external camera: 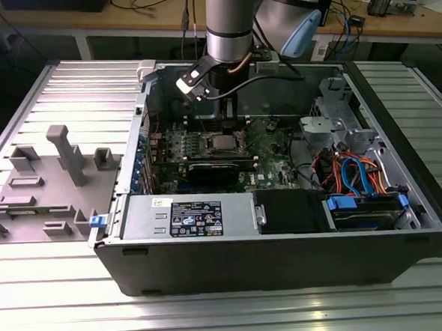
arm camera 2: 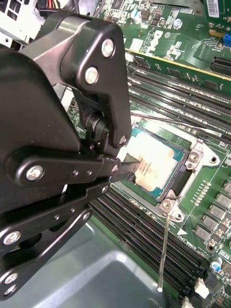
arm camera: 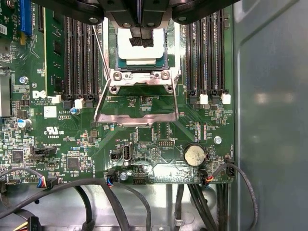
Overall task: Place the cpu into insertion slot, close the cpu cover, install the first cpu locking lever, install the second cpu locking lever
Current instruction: 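Close the cpu cover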
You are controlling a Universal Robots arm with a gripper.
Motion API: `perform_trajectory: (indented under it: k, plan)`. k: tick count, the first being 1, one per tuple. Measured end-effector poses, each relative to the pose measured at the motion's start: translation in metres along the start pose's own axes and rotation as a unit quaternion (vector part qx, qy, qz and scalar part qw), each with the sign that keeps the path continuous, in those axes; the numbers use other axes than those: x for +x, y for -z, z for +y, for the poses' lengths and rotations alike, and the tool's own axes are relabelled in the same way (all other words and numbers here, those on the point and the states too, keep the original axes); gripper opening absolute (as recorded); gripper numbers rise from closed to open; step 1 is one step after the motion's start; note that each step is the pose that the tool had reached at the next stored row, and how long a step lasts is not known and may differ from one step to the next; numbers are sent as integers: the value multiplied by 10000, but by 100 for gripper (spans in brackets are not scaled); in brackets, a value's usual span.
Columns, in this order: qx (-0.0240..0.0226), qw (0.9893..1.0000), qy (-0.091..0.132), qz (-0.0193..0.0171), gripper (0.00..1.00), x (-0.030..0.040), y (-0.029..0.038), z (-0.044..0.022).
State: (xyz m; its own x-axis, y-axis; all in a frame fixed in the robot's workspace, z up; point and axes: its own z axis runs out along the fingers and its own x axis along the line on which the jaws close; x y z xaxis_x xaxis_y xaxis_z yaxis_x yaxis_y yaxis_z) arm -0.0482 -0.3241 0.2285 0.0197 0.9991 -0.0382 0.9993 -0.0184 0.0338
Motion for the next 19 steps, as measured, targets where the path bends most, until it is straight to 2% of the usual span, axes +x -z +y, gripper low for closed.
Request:
perform_trajectory:
  k: [12,19]
  plan:
    - [2,10000,0,-5,11,-2,33,0]
    - [1,10000,0,-8,11,-5,125,4]
